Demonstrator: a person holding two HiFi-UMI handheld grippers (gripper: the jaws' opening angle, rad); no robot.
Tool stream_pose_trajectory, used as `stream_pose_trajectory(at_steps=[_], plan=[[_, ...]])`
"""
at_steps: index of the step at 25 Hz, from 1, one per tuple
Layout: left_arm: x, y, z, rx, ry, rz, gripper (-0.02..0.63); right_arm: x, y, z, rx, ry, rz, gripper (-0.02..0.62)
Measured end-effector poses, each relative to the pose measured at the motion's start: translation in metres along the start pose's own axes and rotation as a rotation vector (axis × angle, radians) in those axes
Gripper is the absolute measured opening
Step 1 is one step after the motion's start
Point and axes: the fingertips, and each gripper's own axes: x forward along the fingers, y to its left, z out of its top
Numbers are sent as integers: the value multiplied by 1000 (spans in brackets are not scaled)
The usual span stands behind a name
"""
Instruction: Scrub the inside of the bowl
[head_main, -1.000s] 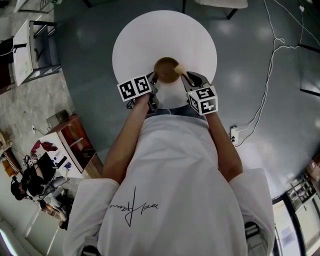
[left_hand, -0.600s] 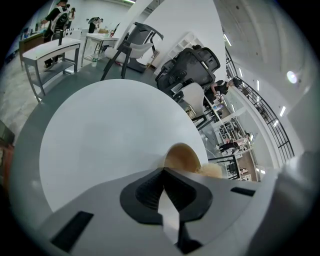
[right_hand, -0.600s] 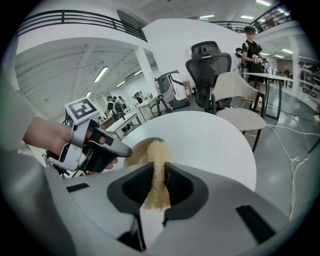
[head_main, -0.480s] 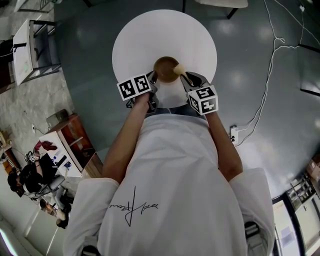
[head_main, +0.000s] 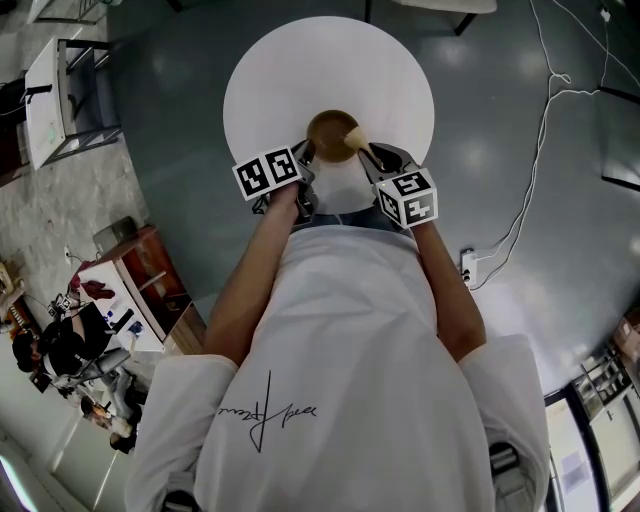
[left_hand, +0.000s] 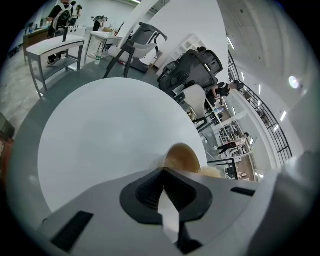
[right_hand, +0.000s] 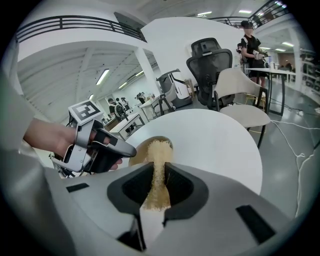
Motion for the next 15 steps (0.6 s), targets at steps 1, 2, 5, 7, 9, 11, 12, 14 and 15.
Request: stream_pose_trajectory(at_steps=[1, 2, 5, 7, 9, 11, 12, 14, 15], plan=[[0, 0, 0, 0, 0, 1, 9, 1, 0, 0, 0, 1, 2, 80], [1, 1, 1, 0, 1, 1, 9, 1, 0, 0, 0, 1, 4, 80], [0, 2, 2, 1, 0, 2, 9, 3, 3, 1, 0, 3, 12, 80], [0, 0, 3, 2, -1, 2, 9, 3, 3, 1, -1, 4, 16, 80], [2, -2, 3, 4, -2, 1, 9, 2, 1, 2, 2, 4, 20, 80], [2, -3, 3, 8, -3, 1, 9, 2, 1, 2, 8, 5, 25, 80], [2, -3, 3, 9, -3, 1, 9, 2, 2, 2, 9, 6, 27, 80], [2, -4, 3, 9, -4, 2, 9, 2, 2, 3, 9, 7, 29, 80], [2, -4, 4, 9, -5, 2, 9, 2, 2, 3, 8, 7, 30, 80]])
